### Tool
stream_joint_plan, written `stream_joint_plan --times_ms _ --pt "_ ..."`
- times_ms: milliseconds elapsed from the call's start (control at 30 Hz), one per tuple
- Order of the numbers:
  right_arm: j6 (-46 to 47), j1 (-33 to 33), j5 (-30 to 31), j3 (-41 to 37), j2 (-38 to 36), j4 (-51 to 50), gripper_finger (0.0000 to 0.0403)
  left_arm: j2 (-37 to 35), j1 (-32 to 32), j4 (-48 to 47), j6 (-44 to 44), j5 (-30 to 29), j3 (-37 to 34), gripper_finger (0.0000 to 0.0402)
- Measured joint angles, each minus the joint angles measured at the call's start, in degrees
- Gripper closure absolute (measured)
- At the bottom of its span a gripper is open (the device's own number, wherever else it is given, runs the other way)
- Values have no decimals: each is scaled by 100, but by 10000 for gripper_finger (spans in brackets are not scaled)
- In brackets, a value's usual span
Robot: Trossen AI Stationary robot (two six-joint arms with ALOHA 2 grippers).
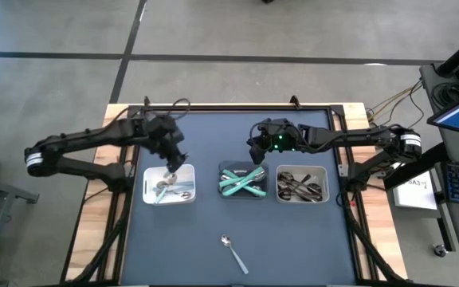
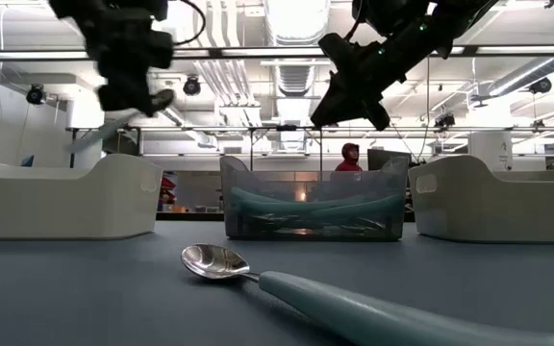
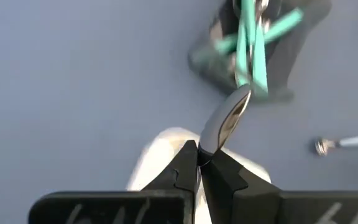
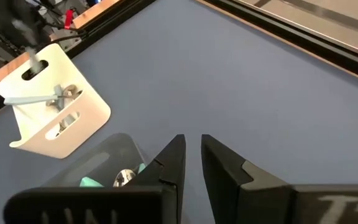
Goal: Sort silverware by color (type)
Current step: Put the light blue spoon into the white bin
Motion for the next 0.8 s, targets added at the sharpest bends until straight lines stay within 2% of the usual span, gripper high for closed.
stream_joint_plan --times_ms 133,267,400,500,800 --pt "38 2 -71 0 -4 -71 360 -268 -593 -662 -737 -449 -4 402" --pt "657 2 -594 0 -4 -351 360 -315 -1170 -1052 -1603 -575 -11 402" --pt "786 17 -1092 0 -4 -846 360 -249 -1608 -1103 -1822 -639 -11 401" --pt "841 74 -1113 0 -4 -1170 360 -124 -1779 -1110 -2191 -928 -11 394" --pt "840 524 -1100 0 -83 -1337 360 344 -1911 -1040 -2382 -761 -11 328"
